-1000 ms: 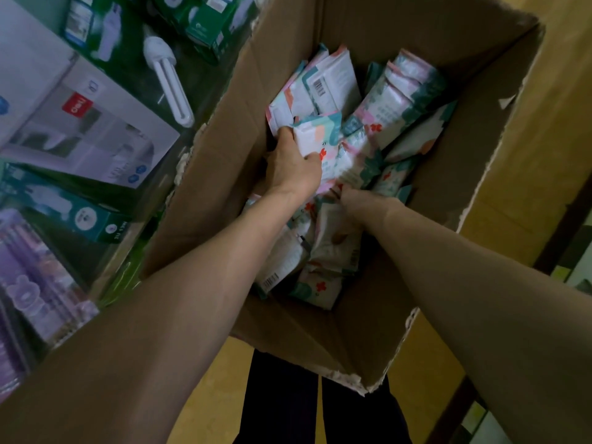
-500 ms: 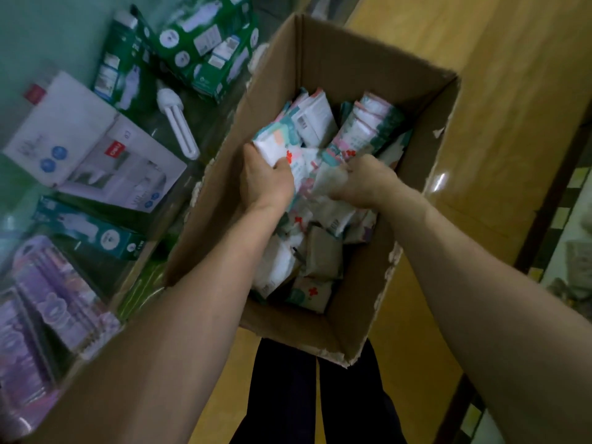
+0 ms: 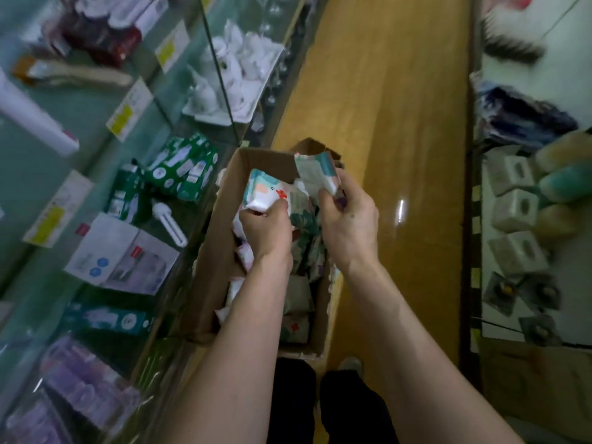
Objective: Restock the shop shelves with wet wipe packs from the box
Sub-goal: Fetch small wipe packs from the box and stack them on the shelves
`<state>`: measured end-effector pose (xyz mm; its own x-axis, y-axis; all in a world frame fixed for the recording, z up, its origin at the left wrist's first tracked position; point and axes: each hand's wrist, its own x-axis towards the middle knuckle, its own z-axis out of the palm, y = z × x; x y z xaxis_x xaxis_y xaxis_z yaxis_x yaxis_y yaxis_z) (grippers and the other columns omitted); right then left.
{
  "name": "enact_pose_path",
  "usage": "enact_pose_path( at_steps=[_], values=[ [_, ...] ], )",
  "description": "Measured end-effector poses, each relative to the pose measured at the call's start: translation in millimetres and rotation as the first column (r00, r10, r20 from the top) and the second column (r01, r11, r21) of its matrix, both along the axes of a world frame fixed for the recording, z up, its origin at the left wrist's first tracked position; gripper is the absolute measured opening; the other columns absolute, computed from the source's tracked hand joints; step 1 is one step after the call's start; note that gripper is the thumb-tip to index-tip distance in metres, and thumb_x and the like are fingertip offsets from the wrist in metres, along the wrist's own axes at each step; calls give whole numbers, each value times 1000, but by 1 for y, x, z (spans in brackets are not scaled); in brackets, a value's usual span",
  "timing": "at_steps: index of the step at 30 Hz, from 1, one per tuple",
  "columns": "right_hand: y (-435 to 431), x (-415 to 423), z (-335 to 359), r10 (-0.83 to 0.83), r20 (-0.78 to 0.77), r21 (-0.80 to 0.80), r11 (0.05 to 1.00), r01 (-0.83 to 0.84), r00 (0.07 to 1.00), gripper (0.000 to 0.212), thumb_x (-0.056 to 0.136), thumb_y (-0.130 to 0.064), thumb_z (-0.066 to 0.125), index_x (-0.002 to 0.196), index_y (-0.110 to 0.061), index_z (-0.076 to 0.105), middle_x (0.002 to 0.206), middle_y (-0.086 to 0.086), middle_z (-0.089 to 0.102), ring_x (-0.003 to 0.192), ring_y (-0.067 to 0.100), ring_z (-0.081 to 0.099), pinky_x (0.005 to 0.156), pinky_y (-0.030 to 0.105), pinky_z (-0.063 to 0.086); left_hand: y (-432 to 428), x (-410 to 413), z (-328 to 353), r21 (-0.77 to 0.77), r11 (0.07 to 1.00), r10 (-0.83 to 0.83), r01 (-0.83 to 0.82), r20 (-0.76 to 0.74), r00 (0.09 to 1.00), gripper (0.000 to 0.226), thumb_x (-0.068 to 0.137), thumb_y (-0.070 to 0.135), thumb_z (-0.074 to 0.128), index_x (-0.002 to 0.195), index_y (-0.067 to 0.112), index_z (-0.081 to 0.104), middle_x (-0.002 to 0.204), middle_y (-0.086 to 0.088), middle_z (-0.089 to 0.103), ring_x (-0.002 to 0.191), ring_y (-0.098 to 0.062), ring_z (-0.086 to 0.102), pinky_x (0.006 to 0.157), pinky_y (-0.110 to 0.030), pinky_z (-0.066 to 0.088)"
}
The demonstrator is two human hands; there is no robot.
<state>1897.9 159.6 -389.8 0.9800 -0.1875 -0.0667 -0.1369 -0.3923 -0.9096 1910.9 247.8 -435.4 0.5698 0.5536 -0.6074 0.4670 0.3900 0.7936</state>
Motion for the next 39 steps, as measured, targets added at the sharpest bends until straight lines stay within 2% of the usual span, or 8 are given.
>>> enact_pose_path(
  at_steps=[3,6,11,17,23,28,34,39],
  values=[
    [-16,-11,25,-59,79,38,998,56,995,35,93,-13,54,124,-28,61,102,-11,68,90,7,65,80,36,56,-19,-3,34,-27,999,-45,46,46,998,57,58,33,63,111,15,59,103,-7,69,93,-29,68,85,-46,56],
    [-42,-22,47,-130,143,32,991,127,981,35,91,-14,56,122,-29,63,100,-11,68,87,5,64,77,25,53,-46,-9,63,-74,993,-77,87,136,988,54,61,27,65,113,14,59,103,-8,69,90,-29,69,82,-48,57],
    [-100,-49,83,-273,226,78,962,262,935,34,92,-13,57,123,-25,63,103,-13,67,89,1,64,81,28,56,-108,-22,106,-137,958,-203,250,287,936,54,70,15,65,122,10,55,110,-15,67,92,-30,69,62,-34,57],
    [-180,-109,123,-440,315,145,898,416,841,35,94,-18,58,128,-26,59,107,-11,66,94,1,65,80,27,58,-197,-73,150,-100,893,-377,440,371,849,48,79,15,67,125,14,53,114,-9,66,99,-26,67,81,-44,59],
    [-255,-185,143,-567,392,172,819,548,724,36,93,-23,60,128,-31,59,98,-21,64,93,5,65,80,36,58,-274,-136,180,-53,808,-513,587,426,745,48,81,16,66,126,18,53,113,-6,67,98,-25,67,82,-44,59],
    [-317,-250,163,-646,443,167,741,651,622,35,92,-21,59,127,-27,60,96,-6,70,85,9,66,80,38,57,-343,-192,204,-56,709,-594,703,490,638,44,82,11,65,125,13,53,113,-9,66,99,-27,67,82,-45,58],
    [-383,-317,186,-743,480,196,609,769,466,37,91,-17,59,127,-25,61,97,-7,70,85,9,66,82,38,56,-424,-247,227,-56,556,-686,830,534,495,49,80,13,68,127,13,52,114,-10,66,99,-27,67,83,-45,58],
    [-429,-356,192,-795,506,219,493,842,334,34,91,-15,60,123,-25,63,95,-6,71,83,9,66,82,36,56,-481,-286,239,-67,411,-736,909,564,374,37,86,9,65,120,12,51,110,-9,63,99,-26,66,81,-42,59]
  ],
)
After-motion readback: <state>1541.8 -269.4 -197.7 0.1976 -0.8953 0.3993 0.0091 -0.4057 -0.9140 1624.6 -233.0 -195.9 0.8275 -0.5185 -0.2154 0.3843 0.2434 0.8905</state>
